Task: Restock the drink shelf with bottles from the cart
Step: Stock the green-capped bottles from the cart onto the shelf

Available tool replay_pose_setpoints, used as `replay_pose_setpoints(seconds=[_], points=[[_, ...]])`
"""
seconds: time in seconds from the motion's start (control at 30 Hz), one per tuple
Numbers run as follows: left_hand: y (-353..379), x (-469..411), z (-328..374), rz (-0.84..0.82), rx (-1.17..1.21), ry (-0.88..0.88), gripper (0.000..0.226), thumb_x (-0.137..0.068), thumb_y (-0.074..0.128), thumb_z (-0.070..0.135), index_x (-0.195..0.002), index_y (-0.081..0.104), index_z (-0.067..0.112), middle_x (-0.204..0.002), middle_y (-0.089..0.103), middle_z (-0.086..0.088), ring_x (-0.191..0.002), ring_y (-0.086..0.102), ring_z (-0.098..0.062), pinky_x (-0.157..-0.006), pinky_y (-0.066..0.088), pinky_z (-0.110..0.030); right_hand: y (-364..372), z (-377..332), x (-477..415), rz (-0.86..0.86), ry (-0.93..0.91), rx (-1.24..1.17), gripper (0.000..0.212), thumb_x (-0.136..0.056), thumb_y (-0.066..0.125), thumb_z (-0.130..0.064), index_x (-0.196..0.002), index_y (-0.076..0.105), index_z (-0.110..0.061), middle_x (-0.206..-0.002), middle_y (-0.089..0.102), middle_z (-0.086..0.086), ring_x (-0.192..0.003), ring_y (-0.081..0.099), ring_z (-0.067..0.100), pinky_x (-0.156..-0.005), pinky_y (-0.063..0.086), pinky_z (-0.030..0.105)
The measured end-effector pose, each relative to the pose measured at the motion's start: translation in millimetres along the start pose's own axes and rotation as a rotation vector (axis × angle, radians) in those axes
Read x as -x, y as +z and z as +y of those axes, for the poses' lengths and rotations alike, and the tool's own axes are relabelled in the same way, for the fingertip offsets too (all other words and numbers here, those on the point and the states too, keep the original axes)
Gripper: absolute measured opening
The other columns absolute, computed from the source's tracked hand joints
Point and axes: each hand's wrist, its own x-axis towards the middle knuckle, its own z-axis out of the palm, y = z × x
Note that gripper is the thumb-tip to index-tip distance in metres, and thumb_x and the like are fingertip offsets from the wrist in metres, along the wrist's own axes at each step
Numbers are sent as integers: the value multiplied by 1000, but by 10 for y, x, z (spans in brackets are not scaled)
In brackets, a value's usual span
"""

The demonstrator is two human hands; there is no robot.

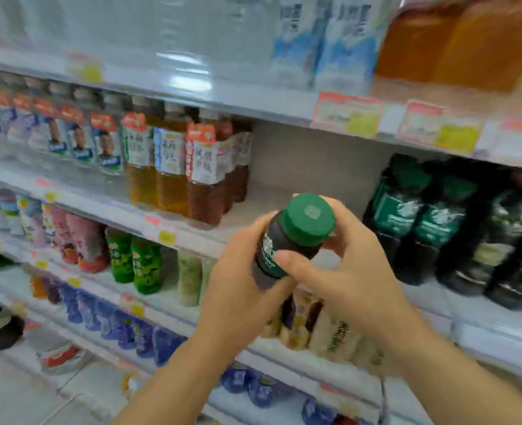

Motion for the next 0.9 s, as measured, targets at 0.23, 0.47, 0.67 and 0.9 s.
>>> replay_pose_setpoints(seconds=[0.23, 0.47, 0.67, 0.9], points=[[933, -324, 392, -260, 77, 158, 66, -79, 70, 21, -129, 37, 50, -125, 52, 23, -116, 51, 2, -92, 49, -32, -875, 277, 404, 240, 131, 20, 58, -67, 81, -12, -98, 53, -51, -100, 63, -33, -97, 60, -6, -79, 48, 11], [1268, -534, 222, -470, -233, 213, 62, -84, 65, 38, -137, 33, 41, -126, 28, 32, -116, 33, 13, -92, 27, 1, -1307, 621, 620, 402, 225, 153, 53, -73, 77, -22, -116, 52, -40, -107, 62, -25, -102, 57, -7, -85, 47, 12], [1287, -519, -97, -432, -367, 211, 48, -87, 61, 33, -132, 44, 33, -121, 28, 26, -111, 37, 7, -91, 33, -11, -1435, 747, 529, 445, 230, 196, 52, -78, 73, -24, -118, 45, -43, -115, 54, -29, -104, 49, -18, -81, 37, -2], [1259, -507, -198, -448, -365, 201, 46, -88, 60, 33, -130, 44, 36, -125, 26, 24, -105, 40, 6, -89, 37, -12, -1477, 972, 495, 456, 262, 290, 52, -78, 72, -25, -122, 47, -36, -119, 57, -16, -108, 49, -14, -85, 37, -1]])
